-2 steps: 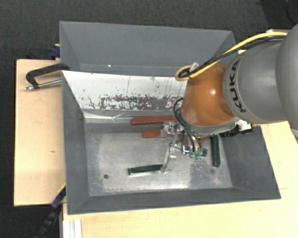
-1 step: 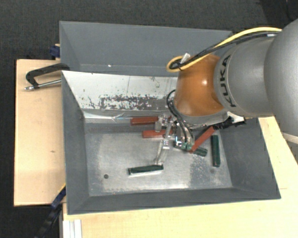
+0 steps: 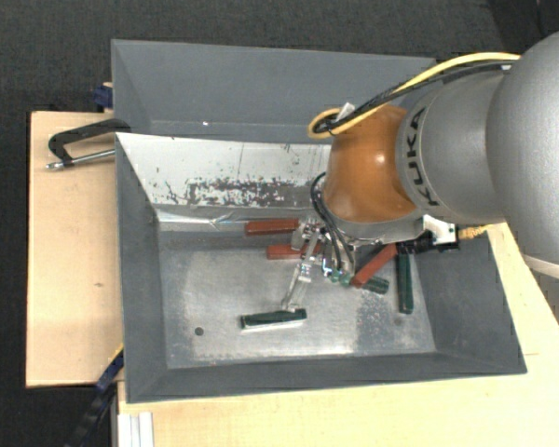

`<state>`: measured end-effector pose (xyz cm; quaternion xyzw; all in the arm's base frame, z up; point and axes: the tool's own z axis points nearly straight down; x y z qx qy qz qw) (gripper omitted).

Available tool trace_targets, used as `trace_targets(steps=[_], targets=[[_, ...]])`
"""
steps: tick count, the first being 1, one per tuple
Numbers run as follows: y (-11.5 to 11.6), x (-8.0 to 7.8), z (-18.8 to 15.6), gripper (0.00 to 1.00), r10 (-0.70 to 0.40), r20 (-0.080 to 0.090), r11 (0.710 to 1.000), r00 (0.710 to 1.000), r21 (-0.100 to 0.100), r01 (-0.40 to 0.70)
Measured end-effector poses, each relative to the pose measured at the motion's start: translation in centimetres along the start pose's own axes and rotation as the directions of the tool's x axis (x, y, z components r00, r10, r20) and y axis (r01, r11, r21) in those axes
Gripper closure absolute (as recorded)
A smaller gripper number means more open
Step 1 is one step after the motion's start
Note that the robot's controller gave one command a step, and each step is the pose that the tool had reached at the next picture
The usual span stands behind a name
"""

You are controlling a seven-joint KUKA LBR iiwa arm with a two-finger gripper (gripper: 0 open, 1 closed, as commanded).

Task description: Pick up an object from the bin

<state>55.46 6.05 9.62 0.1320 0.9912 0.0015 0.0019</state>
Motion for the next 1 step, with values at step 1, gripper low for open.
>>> trace_targets(steps=[1], targets=[[1.07, 2.98, 0.35, 0.00, -0.259, -0.004, 0.966, 0.966, 0.002, 0.259]])
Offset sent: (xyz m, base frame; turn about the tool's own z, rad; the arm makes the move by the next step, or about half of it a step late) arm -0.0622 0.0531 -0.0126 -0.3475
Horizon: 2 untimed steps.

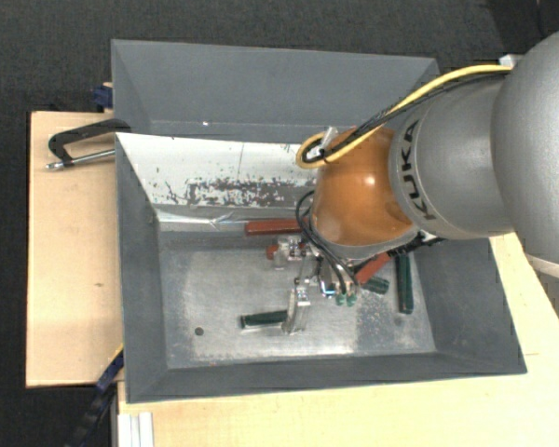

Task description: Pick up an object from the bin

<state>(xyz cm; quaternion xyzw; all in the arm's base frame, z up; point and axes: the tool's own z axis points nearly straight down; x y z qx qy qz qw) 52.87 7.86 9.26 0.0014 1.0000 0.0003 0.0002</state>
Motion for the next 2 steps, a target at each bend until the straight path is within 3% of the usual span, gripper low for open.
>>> trace_targets(steps=[1, 2], targets=[[0.6, 0.6, 0.1, 0.00, -0.070, 0.000, 0.998, 0.998, 0.000, 0.070], [-0.3, -0.9, -3.6, 0.00, -0.077, -0.003, 0.997, 0.997, -0.002, 0.077]])
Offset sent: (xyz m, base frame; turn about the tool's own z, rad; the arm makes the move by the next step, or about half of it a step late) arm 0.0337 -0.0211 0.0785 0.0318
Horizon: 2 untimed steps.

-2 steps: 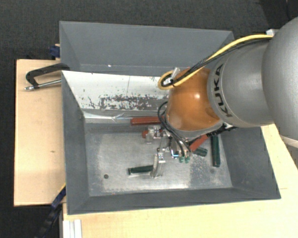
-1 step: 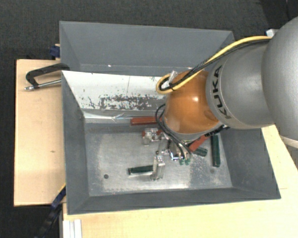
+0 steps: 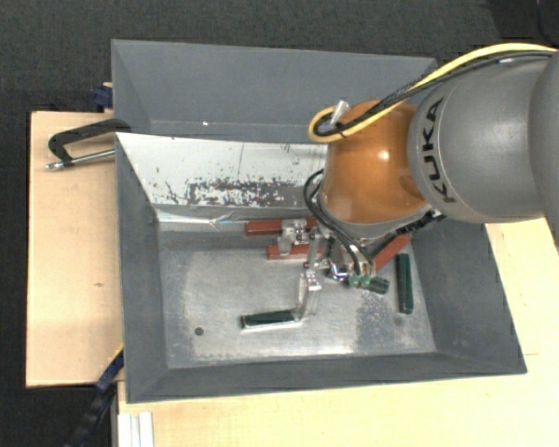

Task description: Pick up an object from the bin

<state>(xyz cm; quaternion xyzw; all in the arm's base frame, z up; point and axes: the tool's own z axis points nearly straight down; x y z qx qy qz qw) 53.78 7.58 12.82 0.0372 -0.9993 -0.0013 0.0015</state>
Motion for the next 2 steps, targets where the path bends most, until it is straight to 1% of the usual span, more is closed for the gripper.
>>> trace_targets(steps=[1, 2], targets=[[1.77, 4.03, 5.61, 1.00, -0.262, 0.009, 0.965, 0.965, 0.003, 0.262], [1.76, 4.03, 5.62, 1.00, -0.262, 0.009, 0.965, 0.965, 0.003, 0.262]])
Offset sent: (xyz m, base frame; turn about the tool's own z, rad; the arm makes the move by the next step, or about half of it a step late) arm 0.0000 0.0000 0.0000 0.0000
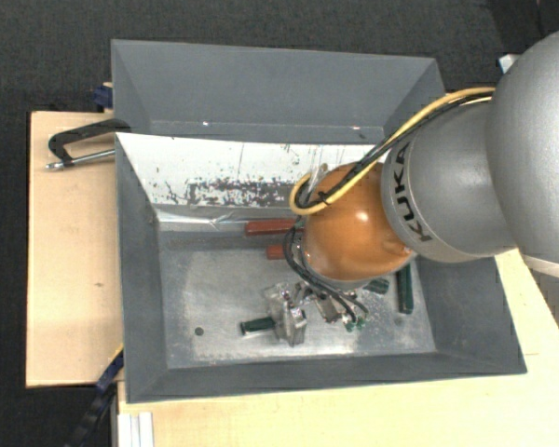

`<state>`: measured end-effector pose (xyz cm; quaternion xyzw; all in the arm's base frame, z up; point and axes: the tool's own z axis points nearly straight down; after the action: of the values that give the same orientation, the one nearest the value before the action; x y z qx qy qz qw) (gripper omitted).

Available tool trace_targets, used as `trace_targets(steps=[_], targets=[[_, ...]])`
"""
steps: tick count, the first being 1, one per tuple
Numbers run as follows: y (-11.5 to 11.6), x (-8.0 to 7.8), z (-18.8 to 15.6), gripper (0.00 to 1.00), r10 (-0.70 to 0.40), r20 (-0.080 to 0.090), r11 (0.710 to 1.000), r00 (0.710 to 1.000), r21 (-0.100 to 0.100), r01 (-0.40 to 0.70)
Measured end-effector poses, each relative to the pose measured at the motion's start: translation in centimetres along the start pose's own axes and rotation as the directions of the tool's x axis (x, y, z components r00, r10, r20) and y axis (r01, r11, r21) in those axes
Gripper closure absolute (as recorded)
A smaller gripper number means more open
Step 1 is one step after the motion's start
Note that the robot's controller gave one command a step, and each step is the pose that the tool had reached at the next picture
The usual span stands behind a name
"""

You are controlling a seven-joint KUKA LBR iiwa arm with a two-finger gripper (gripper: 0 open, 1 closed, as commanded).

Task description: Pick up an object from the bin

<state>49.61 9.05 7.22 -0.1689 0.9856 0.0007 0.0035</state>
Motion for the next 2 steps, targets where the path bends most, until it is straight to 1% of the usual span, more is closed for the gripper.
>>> trace_targets(steps=[1, 2], targets=[[3.24, -3.14, -19.64, 1.00, 0.007, 0.009, 1.000, 1.000, 0.001, -0.007], [3.19, -2.96, -19.16, 0.00, 0.008, -0.001, 1.000, 1.000, 0.000, -0.008]])
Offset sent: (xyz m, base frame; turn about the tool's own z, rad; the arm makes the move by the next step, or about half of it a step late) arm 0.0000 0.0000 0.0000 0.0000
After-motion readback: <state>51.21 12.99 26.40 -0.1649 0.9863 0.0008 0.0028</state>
